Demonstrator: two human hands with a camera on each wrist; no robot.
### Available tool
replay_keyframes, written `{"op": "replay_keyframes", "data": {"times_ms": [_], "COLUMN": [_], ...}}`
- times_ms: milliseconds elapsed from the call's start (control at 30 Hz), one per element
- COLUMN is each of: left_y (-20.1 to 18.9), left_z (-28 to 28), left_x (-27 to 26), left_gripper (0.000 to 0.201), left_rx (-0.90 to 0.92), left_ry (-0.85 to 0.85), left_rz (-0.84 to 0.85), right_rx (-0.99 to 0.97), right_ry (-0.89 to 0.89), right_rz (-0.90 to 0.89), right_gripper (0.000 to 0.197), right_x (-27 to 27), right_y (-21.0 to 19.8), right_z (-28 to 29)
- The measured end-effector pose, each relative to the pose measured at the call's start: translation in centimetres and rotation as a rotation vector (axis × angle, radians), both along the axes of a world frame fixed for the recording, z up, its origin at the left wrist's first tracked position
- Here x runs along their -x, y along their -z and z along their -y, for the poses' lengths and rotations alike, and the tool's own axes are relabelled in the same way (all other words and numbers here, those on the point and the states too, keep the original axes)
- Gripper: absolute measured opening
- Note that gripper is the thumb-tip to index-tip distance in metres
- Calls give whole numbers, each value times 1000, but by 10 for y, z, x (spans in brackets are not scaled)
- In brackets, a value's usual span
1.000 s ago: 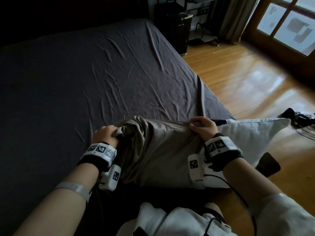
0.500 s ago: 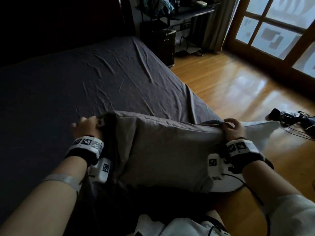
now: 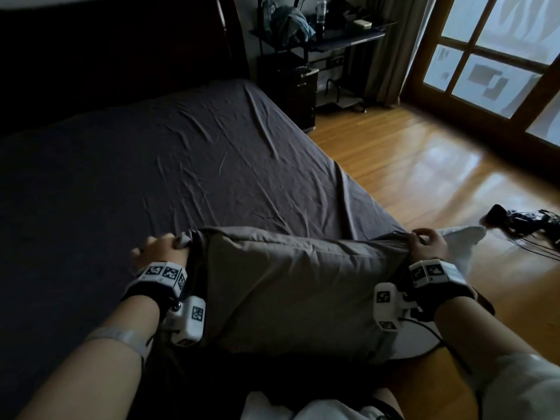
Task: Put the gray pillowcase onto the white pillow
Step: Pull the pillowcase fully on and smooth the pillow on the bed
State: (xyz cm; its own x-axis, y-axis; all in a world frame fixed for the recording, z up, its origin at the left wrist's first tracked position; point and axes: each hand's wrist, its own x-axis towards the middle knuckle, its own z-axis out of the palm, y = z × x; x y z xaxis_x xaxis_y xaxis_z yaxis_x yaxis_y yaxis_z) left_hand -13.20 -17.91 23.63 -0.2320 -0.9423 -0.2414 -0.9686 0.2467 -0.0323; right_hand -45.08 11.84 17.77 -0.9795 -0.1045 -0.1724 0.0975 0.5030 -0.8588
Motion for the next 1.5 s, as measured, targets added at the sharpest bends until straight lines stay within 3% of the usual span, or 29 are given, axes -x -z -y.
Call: {"op": "replay_keyframes", "data": {"times_ms": [267, 367, 467, 567, 667, 733, 867, 1033, 1167, 1333, 1400, 1500], "left_y": [7, 13, 18, -3, -15, -10, 15, 26, 10, -16, -25, -19], "left_z": [-38, -50, -59, -46, -1, 13, -5, -9, -20, -15, -1, 19], "left_x": [3, 21, 50, 56, 15, -3, 9, 16, 44, 65, 51, 18], "left_gripper": [42, 38, 40, 46, 49, 65, 76, 82, 71, 67, 64, 63], "left_rx": [-8, -1, -39, 34, 127, 120, -71, -104, -95, -45, -74, -32], "left_ry": [-64, 67, 207, 261, 63, -77, -253, -186, -86, -8, -90, -257], "left_rz": [-82, -102, -120, -163, -175, -201, -281, -284, -400, -542, -572, -452], "right_rx": [36, -21, -111, -21, 22, 114, 62, 54, 28, 19, 25, 73], "right_ry": [52, -41, -141, -102, 88, 200, 101, 95, -91, -110, -104, 106], "right_rz": [113, 258, 286, 279, 218, 195, 183, 220, 137, 127, 133, 182], "right_gripper": [53, 55, 59, 58, 49, 49, 48, 52, 45, 42, 39, 44], "right_x": [-37, -46, -51, -38, -4, 7, -2, -14, -22, -18, -6, 5], "right_y": [23, 20, 2, -20, -22, -23, -19, -13, -24, -49, -51, -47], "right_z": [-25, -20, 9, 17, -22, -37, -23, -17, 21, 43, 19, -31]}}
